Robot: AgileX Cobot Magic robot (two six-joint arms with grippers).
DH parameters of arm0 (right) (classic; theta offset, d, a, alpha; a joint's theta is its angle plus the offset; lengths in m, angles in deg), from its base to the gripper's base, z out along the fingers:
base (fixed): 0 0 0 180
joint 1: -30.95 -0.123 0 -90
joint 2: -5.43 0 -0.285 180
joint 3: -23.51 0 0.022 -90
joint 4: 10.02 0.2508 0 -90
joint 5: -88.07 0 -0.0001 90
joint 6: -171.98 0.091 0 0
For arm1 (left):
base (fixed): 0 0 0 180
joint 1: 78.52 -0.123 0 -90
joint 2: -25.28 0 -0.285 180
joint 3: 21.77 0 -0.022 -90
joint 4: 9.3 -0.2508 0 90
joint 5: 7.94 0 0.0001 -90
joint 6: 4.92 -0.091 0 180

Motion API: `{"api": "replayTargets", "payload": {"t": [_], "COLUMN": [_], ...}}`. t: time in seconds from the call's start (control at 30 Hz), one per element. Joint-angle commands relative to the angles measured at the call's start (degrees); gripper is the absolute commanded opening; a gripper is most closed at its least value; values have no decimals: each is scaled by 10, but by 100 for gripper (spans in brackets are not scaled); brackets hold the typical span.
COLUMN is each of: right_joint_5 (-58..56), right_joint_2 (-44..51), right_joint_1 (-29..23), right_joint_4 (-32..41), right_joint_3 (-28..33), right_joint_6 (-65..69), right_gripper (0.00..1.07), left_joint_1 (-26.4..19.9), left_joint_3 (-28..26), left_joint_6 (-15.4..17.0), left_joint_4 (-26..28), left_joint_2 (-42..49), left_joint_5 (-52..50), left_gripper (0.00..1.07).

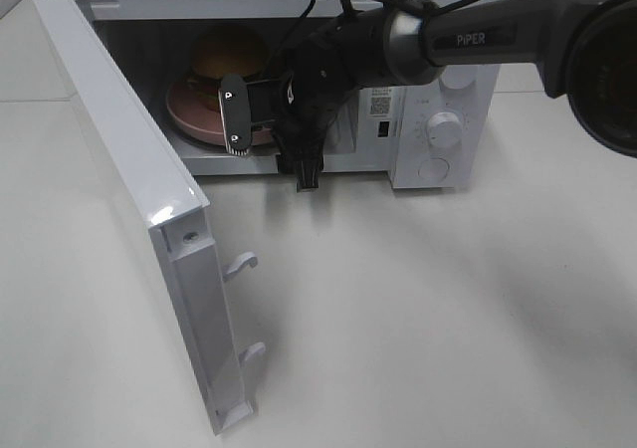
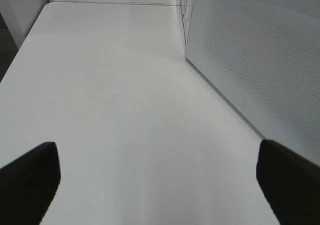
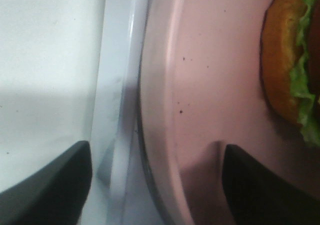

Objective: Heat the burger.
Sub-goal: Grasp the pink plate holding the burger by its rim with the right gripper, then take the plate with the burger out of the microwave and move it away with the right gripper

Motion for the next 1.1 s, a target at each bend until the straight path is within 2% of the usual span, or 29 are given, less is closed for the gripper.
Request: {"api": "replayTargets", "payload": {"t": [0.03,0.07,0.1,0.13,0.17,0.2,0.37,0.7,1.1], "right_joint_5": [-2,-2,-2,-3,-3,-7,-34,-79,-147], "right_joint_2": [0,0,0,0,0,0,1,18,54], "right_joint_1": [2,2,1,1,1,1,-6,-15,-19], "right_joint_4": [3,3,5,6,6,15,18,111,119], "right_joint_3": [-6,-6,-6,-6,-6,-6,-6,-6,-6], "right_joint_6": [22,22,26,26,26,26,17,-100,-144], "right_gripper": [39,39,21,12,12,0,0,0,0], "left_joint_1": [-2,-2,-2,-2,-2,-2,-2,-2,-2], "left_joint_3": [1,1,1,1,1,1,1,1,1], "left_joint_6": [1,1,1,1,1,1,1,1,1], "left_joint_4": [2,2,2,2,2,2,2,2,2], "left_joint_2": [7,7,7,7,7,7,7,7,7], "left_joint_5": [-7,-7,-7,-7,-7,-7,-7,-7,-7], "left_gripper": [100,100,100,100,100,100,100,100,100]}}
